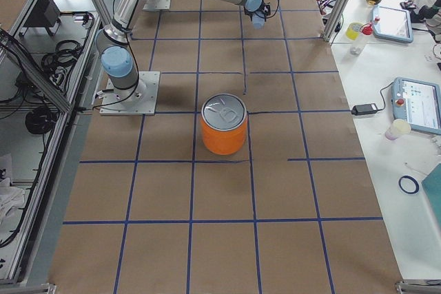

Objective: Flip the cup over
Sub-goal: 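Carry the cup with the right gripper toward the left arm and tilt it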

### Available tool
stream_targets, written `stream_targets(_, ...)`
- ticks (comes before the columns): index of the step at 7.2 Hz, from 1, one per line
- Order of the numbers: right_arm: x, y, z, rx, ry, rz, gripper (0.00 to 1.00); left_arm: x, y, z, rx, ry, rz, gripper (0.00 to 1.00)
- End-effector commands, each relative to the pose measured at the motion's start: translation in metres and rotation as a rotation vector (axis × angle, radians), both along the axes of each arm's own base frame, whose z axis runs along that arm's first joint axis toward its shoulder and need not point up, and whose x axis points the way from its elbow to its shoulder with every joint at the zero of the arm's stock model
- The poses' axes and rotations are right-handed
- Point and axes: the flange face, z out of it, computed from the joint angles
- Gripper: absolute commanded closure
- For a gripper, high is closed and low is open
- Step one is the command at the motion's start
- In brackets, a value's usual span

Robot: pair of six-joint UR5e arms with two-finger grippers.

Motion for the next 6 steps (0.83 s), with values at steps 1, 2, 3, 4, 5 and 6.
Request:
stream_targets(1, 0.01, 0.006, -0.011, 0.014, 0.022, 0.105, 0.63, 0.0, 0.0, 0.0, 0.001, 0.0, -0.001, 0.0)
stream_targets(2, 0.011, 0.007, -0.017, 0.021, 0.025, 0.107, 0.6, 0.0, 0.0, 0.0, -0.001, 0.0, 0.0, 0.0)
stream_targets(3, 0.01, 0.006, -0.023, 0.028, 0.03, 0.104, 0.54, 0.0, 0.0, 0.0, -0.001, 0.0, 0.0, 0.0)
stream_targets(4, 0.01, 0.006, -0.023, 0.028, 0.027, 0.103, 0.12, 0.0, 0.0, 0.0, 0.001, 0.0, -0.001, 0.0)
stream_targets(5, 0.009, 0.004, -0.021, 0.015, 0.037, 0.093, 0.0, 0.0, 0.0, -0.001, 0.002, 0.0, 0.0, 0.0)
stream_targets(6, 0.008, 0.001, -0.018, 0.003, 0.046, 0.08, 0.0, 0.0, 0.0, -0.001, 0.001, 0.0, 0.0, 0.0)
